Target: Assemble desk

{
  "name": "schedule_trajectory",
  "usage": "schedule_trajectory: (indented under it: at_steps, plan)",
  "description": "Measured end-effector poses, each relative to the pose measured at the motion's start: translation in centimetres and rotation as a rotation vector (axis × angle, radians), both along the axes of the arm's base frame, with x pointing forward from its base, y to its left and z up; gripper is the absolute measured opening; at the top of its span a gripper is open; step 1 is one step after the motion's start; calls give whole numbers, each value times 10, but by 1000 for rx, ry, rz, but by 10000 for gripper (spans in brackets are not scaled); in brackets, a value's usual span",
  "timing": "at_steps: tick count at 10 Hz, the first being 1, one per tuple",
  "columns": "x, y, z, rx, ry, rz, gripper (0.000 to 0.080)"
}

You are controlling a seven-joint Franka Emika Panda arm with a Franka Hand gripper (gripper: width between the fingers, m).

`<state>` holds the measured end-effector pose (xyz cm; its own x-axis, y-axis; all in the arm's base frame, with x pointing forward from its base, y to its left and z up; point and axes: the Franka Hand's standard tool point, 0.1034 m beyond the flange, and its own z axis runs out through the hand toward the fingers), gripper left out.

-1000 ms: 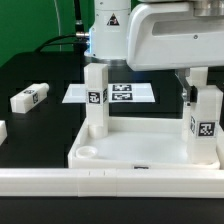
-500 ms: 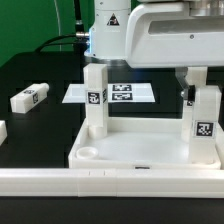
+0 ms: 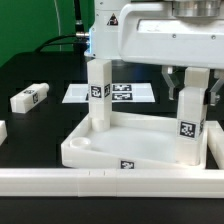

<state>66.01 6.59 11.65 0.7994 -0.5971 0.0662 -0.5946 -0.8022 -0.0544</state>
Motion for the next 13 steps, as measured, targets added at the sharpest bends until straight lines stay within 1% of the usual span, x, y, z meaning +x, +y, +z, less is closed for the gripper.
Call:
schedule_trajectory:
  at_steps: [1, 2, 4, 5, 6, 7, 8, 9, 10, 11, 12, 13]
  plan:
    - [-1, -5, 0, -3, 4, -49, 291]
    - [-1, -6, 0, 0, 5, -79, 311]
    - [-1, -5, 0, 2, 5, -78, 590]
    - [-1, -5, 0, 2, 5, -78, 590]
    - [-1, -5, 0, 2, 4, -77, 637]
    - [-3, -5, 6, 5, 2, -53, 637]
    - [-8, -9, 17, 11, -4, -27, 648]
    - [-15, -21, 31, 16, -11, 14, 648]
    - [-20, -36, 42, 18, -18, 24, 649]
    - [-24, -50, 46, 13, -20, 54, 649]
    - [-25, -70, 46, 3, -20, 80, 649]
    - [-25, -81, 44, -4, -22, 75, 649]
